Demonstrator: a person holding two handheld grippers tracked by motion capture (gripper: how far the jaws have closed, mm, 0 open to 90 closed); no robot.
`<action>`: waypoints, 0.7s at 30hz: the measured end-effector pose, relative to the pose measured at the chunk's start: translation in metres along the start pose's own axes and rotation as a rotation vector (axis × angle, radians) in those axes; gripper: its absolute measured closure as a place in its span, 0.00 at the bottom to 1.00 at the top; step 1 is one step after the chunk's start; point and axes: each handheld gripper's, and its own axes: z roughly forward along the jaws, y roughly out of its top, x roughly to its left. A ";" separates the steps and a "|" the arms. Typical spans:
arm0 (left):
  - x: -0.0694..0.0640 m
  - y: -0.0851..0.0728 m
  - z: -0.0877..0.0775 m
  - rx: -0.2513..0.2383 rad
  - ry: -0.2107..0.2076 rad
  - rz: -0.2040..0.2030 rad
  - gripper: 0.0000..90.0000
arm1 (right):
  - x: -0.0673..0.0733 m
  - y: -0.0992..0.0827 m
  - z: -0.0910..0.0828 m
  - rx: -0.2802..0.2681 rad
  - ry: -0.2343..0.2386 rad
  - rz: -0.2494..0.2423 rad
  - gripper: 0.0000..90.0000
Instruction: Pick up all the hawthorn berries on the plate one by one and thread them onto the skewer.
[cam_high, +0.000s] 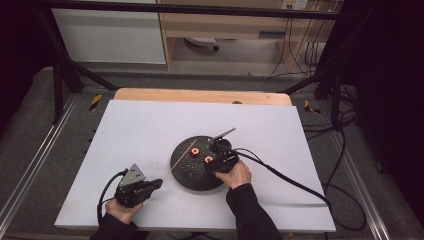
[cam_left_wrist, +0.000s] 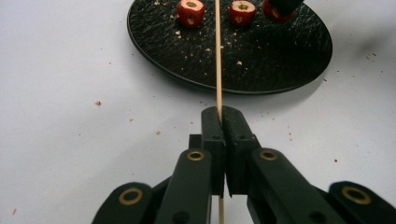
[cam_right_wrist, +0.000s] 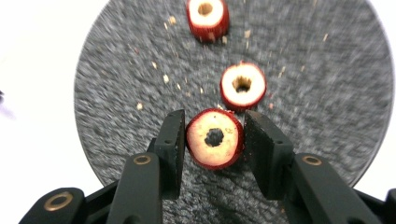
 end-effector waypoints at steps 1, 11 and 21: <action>0.000 0.000 0.000 -0.001 0.001 0.000 0.98 | 0.000 0.000 -0.003 -0.018 0.005 -0.002 0.67; -0.001 0.000 0.000 -0.002 0.002 0.004 0.98 | -0.005 0.000 -0.025 -0.175 0.077 -0.021 0.67; -0.003 0.000 0.000 -0.005 0.000 0.009 0.98 | -0.017 -0.009 -0.031 -0.333 0.212 0.007 0.67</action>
